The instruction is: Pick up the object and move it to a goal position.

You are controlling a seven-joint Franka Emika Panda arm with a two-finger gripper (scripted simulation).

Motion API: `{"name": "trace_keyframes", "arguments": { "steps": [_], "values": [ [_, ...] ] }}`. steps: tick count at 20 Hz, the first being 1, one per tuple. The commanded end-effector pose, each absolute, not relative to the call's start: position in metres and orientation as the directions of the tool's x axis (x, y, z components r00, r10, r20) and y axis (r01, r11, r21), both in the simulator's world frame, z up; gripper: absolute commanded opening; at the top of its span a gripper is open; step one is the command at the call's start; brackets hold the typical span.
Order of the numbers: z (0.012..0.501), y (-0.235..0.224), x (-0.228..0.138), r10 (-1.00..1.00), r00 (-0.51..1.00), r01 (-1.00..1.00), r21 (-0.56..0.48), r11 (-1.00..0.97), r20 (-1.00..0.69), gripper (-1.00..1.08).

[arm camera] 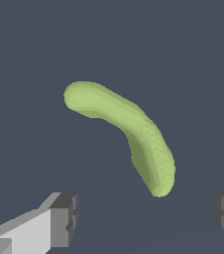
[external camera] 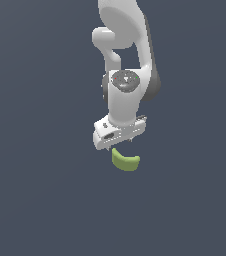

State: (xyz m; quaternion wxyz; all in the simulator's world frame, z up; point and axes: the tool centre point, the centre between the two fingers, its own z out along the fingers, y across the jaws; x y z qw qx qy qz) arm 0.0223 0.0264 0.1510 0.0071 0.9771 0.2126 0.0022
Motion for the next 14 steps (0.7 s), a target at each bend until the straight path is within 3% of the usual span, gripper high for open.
{"name": "trace_keyframes", "arguments": {
  "steps": [1, 14],
  "values": [
    [0.15, 0.029, 0.026, 0.482, 0.876, 0.482, 0.014, -0.876, -0.001, 1.0],
    [0.147, 0.041, 0.044, 0.77, 0.638, 0.77, 0.006, -0.638, -0.005, 1.0]
  ]
}}
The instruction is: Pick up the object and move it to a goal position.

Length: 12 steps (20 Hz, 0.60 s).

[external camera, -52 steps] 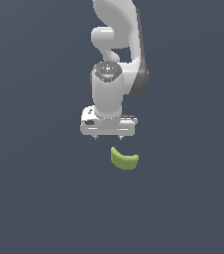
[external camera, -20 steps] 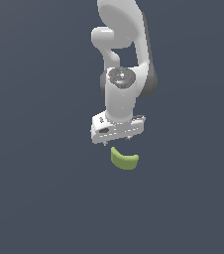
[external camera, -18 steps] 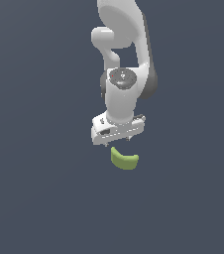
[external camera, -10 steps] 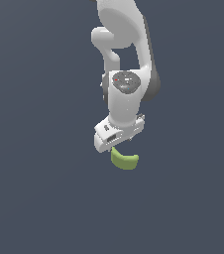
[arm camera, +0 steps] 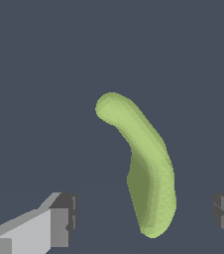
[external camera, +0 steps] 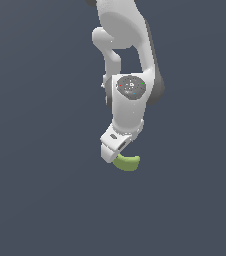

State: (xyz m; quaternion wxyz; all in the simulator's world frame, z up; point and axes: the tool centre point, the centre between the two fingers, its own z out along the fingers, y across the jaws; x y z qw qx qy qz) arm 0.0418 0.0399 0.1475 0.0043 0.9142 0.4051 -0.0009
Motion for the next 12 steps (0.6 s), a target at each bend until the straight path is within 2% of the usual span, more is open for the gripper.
{"name": "trace_keyframes", "arguments": {
  "steps": [1, 12],
  "values": [
    [0.147, 0.042, 0.045, 0.788, 0.615, 0.788, 0.005, -0.615, -0.005, 1.0],
    [0.146, 0.049, 0.056, 0.909, 0.417, 0.909, 0.001, -0.417, -0.002, 1.0]
  ]
}}
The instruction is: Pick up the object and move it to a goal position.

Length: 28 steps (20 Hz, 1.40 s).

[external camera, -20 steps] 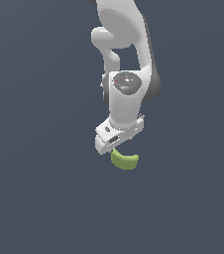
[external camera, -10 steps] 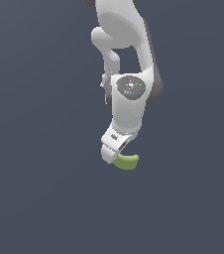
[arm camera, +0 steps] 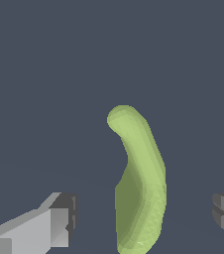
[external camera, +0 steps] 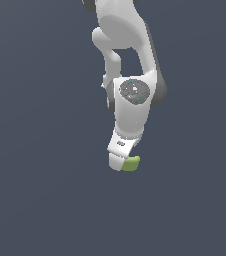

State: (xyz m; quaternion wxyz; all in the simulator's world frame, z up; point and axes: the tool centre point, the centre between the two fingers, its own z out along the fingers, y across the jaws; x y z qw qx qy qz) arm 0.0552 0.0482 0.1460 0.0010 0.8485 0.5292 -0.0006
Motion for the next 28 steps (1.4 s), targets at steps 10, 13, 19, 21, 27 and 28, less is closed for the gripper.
{"name": "trace_keyframes", "arguments": {
  "steps": [10, 13, 19, 21, 27, 28],
  "values": [
    [0.146, 0.05, 0.059, 0.93, 0.367, 0.93, 0.0, -0.367, 0.0, 1.0],
    [0.142, 0.05, 0.059, 0.93, 0.367, 0.93, 0.0, -0.367, 0.0, 1.0],
    [0.113, 0.051, 0.058, 0.931, 0.364, 0.931, 0.0, -0.364, 0.0, 1.0],
    [0.104, 0.05, 0.058, 0.932, 0.364, 0.932, 0.0, -0.364, 0.0, 1.0],
    [0.095, 0.05, 0.059, 0.932, 0.363, 0.932, 0.0, -0.363, 0.0, 1.0],
    [0.096, 0.05, 0.059, 0.932, 0.363, 0.932, 0.0, -0.363, 0.0, 1.0]
  ]
}}
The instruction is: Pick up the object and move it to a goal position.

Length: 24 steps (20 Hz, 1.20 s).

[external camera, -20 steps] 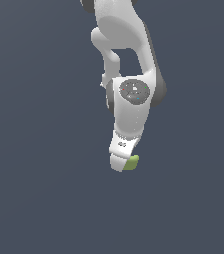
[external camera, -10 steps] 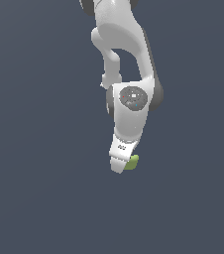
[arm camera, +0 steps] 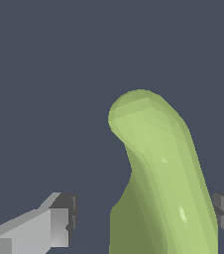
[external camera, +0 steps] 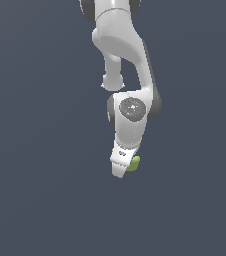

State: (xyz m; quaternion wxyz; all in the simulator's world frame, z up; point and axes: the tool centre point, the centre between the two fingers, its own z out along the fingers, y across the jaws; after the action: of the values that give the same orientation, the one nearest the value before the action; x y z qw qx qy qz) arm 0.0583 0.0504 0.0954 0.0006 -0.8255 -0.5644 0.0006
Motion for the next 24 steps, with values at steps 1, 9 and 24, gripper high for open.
{"name": "trace_keyframes", "arguments": {
  "steps": [1, 9, 24],
  "values": [
    [0.096, 0.05, 0.059, 0.932, 0.363, 0.932, 0.0, -0.363, 0.0, -1.0],
    [0.096, 0.05, 0.059, 0.932, 0.363, 0.932, 0.0, -0.363, 0.0, -1.0],
    [0.131, 0.087, 0.034, 0.932, 0.363, 0.932, 0.001, -0.363, -0.001, -1.0]
  ]
}}
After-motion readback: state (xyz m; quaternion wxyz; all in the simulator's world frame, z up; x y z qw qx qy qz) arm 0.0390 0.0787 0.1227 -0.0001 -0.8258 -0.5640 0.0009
